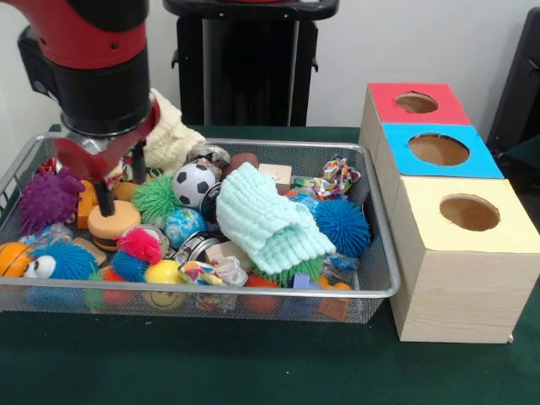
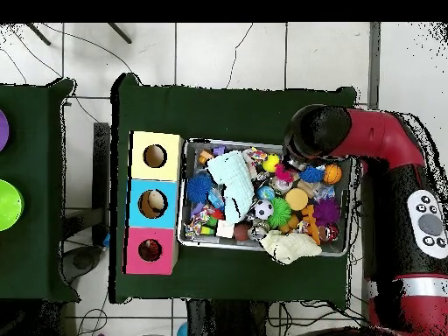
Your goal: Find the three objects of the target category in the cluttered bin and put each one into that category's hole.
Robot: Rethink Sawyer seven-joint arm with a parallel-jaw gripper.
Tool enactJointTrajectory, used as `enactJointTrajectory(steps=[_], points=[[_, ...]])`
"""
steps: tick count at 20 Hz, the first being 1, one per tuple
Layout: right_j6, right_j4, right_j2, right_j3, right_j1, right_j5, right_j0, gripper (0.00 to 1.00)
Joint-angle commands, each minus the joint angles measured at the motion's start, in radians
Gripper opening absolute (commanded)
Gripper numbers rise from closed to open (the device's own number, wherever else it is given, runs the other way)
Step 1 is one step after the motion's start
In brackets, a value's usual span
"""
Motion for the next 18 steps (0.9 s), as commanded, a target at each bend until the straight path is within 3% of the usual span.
enactJointTrajectory(steps=[1, 13, 18], points=[[-0.282, -0.092, -0.015, 0.129, -0.056, 0.101, -0.031, 1.0], [-0.126, 0.009, 0.054, 0.378, -0.087, -0.093, -0.172, 1.0], [-0.078, -0.024, 0.049, 0.455, -0.102, -0.174, -0.193, 1.0]])
